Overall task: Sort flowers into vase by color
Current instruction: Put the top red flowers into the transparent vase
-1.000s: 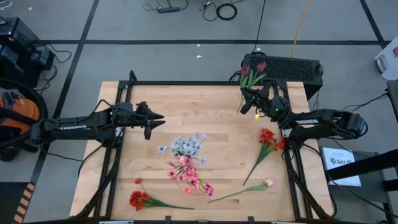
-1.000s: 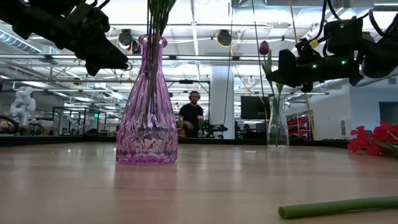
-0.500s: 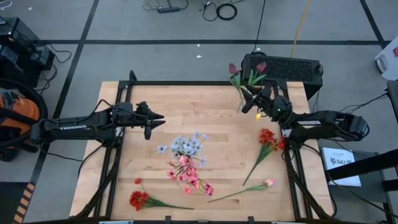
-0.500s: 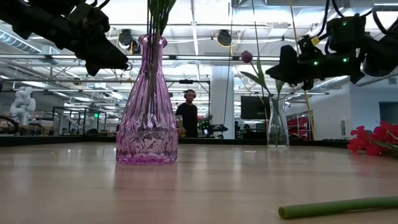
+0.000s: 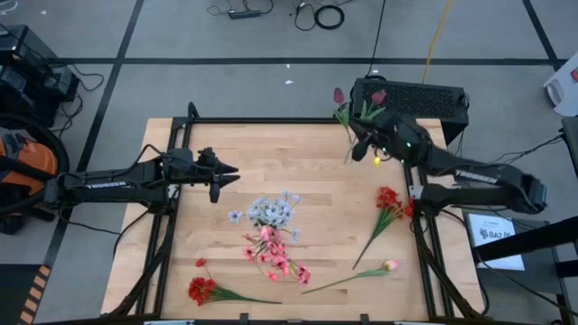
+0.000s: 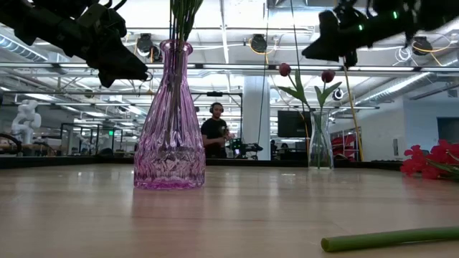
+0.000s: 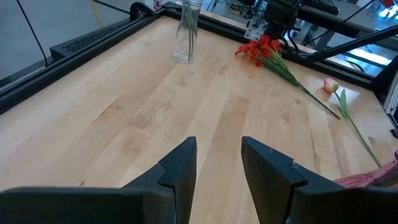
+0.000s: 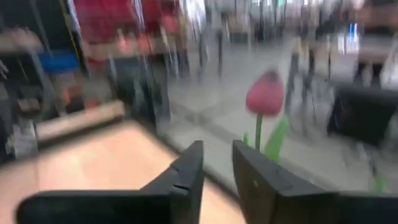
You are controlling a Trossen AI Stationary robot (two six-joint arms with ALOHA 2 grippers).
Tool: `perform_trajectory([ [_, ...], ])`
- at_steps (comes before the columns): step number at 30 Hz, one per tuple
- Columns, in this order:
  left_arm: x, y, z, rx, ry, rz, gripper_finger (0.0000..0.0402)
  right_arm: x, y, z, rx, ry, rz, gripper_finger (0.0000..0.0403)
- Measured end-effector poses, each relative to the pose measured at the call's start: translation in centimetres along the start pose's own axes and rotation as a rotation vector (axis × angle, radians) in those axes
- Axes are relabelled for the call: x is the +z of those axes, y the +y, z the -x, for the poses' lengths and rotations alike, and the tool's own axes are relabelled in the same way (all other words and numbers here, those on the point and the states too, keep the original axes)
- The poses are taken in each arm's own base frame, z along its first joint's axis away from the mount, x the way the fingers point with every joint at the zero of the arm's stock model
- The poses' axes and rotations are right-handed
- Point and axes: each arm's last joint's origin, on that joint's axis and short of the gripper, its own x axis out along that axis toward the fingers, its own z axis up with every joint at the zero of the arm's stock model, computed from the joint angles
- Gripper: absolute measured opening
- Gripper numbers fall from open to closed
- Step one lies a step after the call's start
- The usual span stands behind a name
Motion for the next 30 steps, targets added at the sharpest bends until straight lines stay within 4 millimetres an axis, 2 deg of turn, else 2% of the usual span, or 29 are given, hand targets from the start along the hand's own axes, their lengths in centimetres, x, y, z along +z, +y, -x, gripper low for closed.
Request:
perform_trajectory([
  [4,0.0,0.0,0.0,-0.005,0.005,0.0,0.0134,3.2,1.4,0.1,-0.018,0.294,-0.086,0.0024],
  [6,0.0,0.0,0.0,-0.005,0.005,0.0,0.0134,4.0,2.2,0.2,-0.004,0.422,-0.165,0.0006],
  [8,0.0,0.0,0.0,-0.006,0.006,0.0,0.0134,4.2,3.1,0.2,-0.019,0.523,-0.273,0.0006],
  [11,-0.1,0.0,0.0,-0.005,0.01,0.0,0.0134,3.5,4.5,0.2,-0.077,0.656,-0.415,0.0006],
  [17,-0.5,0.0,0.0,-0.006,0.055,0.003,0.0134,0.8,7.2,0.8,-0.204,0.91,-0.679,0.0002],
  [23,-1.1,-0.1,0.1,-0.077,0.131,0.01,0.0134,-1.4,8.9,3.1,-0.451,1.1,-0.784,0.0003],
  [30,-1.0,-0.4,0.6,-0.178,0.127,0.008,0.0134,-3.1,10.5,6.6,-0.764,1.262,-0.796,0.002],
])
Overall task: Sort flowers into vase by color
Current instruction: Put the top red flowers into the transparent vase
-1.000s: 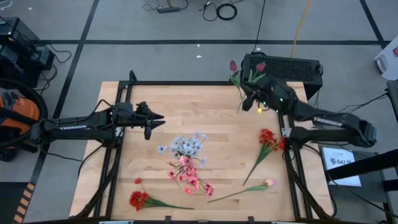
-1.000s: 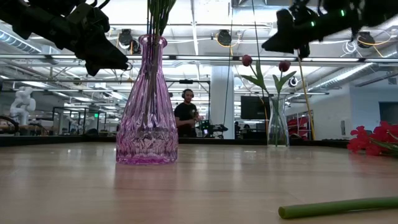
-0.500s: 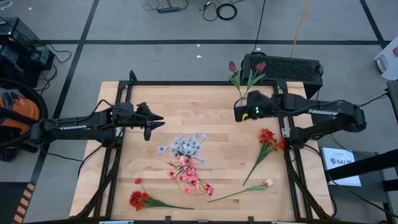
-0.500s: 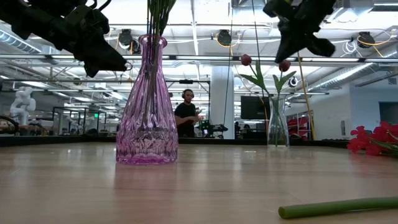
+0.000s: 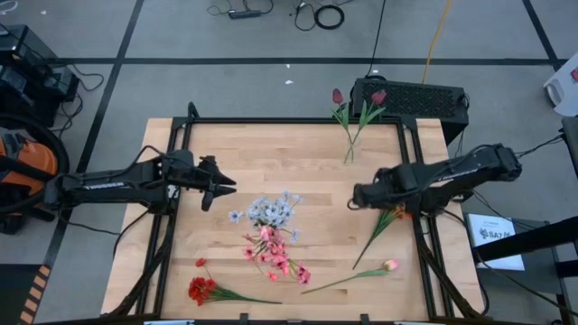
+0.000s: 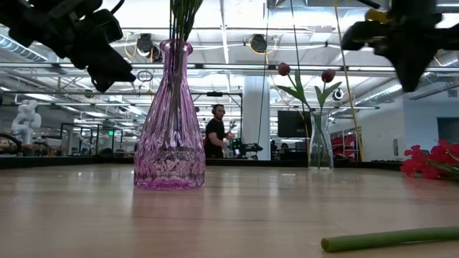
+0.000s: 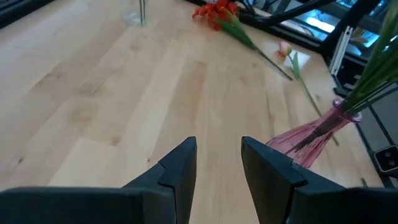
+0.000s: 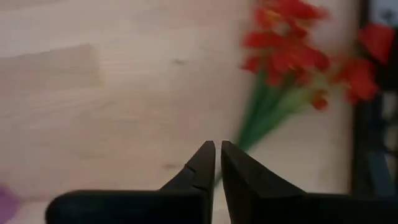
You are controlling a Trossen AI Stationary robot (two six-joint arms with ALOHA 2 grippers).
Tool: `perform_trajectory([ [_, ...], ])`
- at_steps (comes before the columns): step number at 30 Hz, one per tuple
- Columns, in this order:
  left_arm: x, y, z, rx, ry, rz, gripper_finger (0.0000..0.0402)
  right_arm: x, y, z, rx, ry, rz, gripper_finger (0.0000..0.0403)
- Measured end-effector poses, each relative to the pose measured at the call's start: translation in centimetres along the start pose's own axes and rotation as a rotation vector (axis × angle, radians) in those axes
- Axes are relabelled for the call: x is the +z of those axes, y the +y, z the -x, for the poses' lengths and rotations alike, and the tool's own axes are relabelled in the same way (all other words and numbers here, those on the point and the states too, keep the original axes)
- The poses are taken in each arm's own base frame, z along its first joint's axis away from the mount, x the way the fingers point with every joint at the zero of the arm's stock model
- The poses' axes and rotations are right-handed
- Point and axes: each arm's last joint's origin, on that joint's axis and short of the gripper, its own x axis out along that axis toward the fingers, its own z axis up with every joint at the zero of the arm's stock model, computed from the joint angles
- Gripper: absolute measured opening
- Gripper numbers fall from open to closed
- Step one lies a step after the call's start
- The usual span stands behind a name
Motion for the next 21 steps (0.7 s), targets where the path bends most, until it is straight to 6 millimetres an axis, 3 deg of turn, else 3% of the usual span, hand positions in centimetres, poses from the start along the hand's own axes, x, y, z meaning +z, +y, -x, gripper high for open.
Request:
perform_trajectory([
  [4,0.1,-0.2,0.5,-0.008,-0.031,-0.007,0.0134,-1.7,-0.7,-1.1,-0.061,0.015,-0.059,0.0042],
  [11,0.1,-0.8,1.1,-0.044,-0.056,-0.016,0.0134,-4.3,-2.2,-5.5,-0.025,0.049,-0.159,0.0105],
  [21,-0.4,-1.4,1.0,-0.085,0.003,-0.035,0.0134,-3.9,-3.4,-9.4,-0.128,0.057,-0.183,0.0199],
])
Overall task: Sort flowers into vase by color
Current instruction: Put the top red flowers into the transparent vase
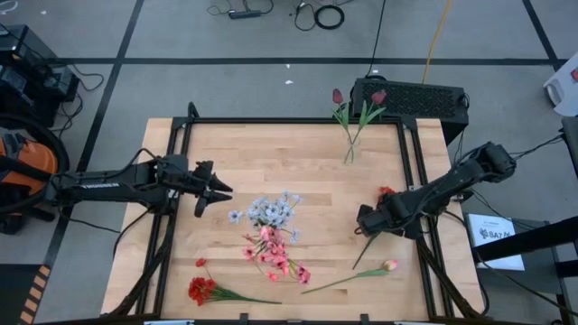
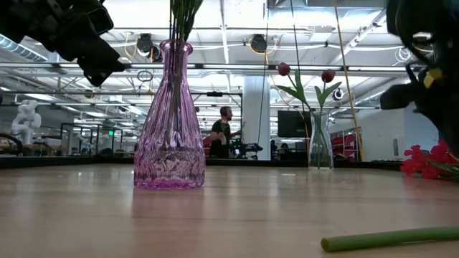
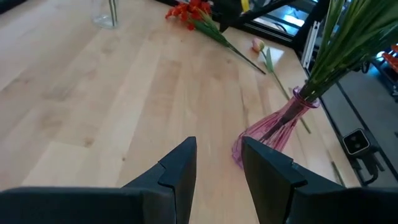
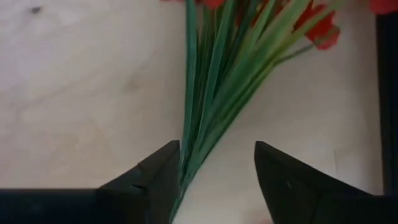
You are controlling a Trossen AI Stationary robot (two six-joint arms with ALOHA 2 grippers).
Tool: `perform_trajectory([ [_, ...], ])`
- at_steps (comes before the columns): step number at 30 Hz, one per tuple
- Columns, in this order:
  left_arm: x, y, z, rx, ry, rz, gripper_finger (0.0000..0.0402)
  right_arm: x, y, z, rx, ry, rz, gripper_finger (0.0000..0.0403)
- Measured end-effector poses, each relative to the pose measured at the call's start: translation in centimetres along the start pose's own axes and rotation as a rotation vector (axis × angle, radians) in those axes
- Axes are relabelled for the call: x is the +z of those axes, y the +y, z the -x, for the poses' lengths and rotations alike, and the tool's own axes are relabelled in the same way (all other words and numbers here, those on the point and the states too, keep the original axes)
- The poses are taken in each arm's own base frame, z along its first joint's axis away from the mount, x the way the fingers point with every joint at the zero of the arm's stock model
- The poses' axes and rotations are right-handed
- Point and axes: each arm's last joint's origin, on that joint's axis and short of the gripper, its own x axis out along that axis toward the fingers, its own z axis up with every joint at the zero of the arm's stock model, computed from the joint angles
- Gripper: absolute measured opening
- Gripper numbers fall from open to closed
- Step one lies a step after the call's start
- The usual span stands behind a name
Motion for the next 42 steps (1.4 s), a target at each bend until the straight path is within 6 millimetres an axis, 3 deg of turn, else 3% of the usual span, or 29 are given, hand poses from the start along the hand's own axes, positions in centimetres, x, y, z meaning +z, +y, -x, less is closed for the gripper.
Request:
perform_trajectory([
  [6,0.0,0.0,0.0,-0.002,0.005,0.02,0.0134,1.2,-0.1,-2.0,-0.014,-0.059,-0.032,0.0223],
  [12,-0.1,0.0,0.0,0.005,0.014,0.023,0.0134,2.3,-0.1,-4.1,0.007,-0.075,-0.076,0.0208],
  [15,-0.2,0.0,0.0,0.016,0.017,0.024,0.0134,2.7,0.1,-4.7,0.055,-0.06,-0.1,0.0163],
  [20,-0.2,0.1,0.0,0.025,0.015,0.025,0.0134,2.8,0.6,-4.5,0.115,-0.081,-0.031,0.0027],
  [23,-0.2,0.1,0.0,0.025,0.015,0.025,0.0134,2.7,0.9,-3.7,0.163,-0.096,0.065,0.0017],
  [29,-0.2,0.3,0.0,0.087,0.001,0.017,0.0134,2.6,2.4,0.2,0.535,-0.347,0.241,0.0005],
  [33,-0.1,0.5,0.0,0.154,-0.016,0.014,0.0134,3.4,2.2,4.2,0.752,-0.637,0.295,0.0004],
  [37,0.0,0.7,0.1,0.234,-0.036,0.015,0.0134,4.3,1.3,8.1,0.835,-0.872,0.393,0.0004],
  [42,0.0,0.8,0.1,0.276,-0.049,0.02,0.0134,5.5,0.2,12.3,0.856,-1.195,0.383,0.0004],
])
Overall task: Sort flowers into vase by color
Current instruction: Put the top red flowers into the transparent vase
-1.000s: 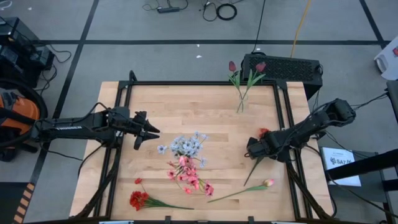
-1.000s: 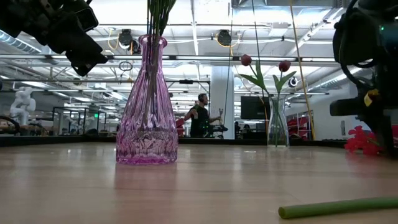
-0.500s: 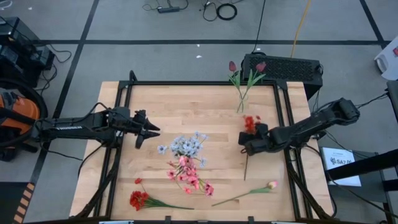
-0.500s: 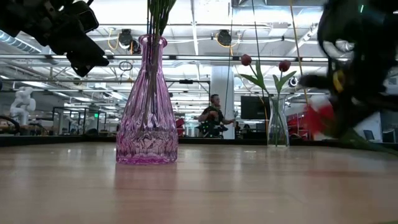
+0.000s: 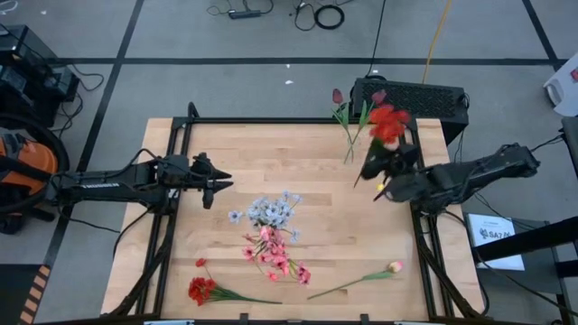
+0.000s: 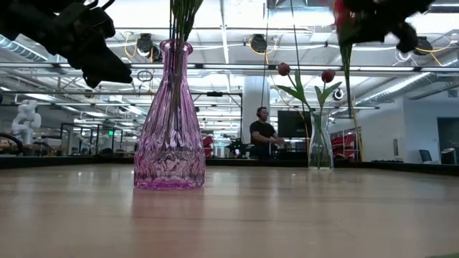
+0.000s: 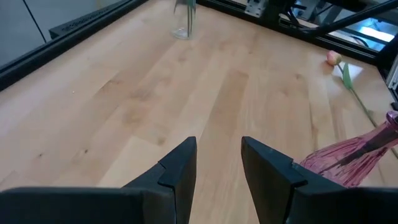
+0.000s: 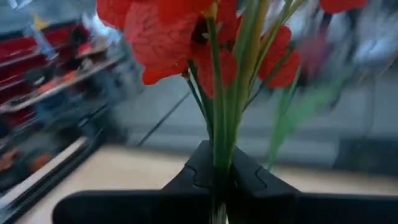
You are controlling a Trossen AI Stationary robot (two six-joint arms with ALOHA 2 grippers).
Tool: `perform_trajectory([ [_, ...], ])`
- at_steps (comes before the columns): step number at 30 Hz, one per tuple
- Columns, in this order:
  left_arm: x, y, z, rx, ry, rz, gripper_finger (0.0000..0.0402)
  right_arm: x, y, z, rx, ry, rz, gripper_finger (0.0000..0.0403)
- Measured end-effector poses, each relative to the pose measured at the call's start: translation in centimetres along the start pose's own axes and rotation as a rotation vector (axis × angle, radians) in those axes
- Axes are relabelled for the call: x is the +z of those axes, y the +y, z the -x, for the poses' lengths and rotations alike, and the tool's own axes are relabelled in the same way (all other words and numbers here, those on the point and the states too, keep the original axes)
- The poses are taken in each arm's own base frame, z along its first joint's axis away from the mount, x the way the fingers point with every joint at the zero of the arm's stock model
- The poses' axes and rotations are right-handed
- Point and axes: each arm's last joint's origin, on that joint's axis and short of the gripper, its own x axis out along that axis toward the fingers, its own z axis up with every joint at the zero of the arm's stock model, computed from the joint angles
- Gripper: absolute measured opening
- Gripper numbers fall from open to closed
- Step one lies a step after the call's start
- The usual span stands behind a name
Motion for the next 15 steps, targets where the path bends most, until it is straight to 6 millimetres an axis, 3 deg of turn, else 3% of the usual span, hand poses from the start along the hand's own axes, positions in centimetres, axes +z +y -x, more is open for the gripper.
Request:
perform_trajectory([
  [5,0.0,0.0,0.0,0.0,-0.002,0.0,0.0134,3.3,-0.4,-0.6,-0.11,-0.137,0.149,0.0004],
  [15,0.5,-0.1,0.0,-0.009,-0.051,-0.006,0.0134,7.3,0.0,-4.8,0.125,-0.196,0.292,0.0001],
])
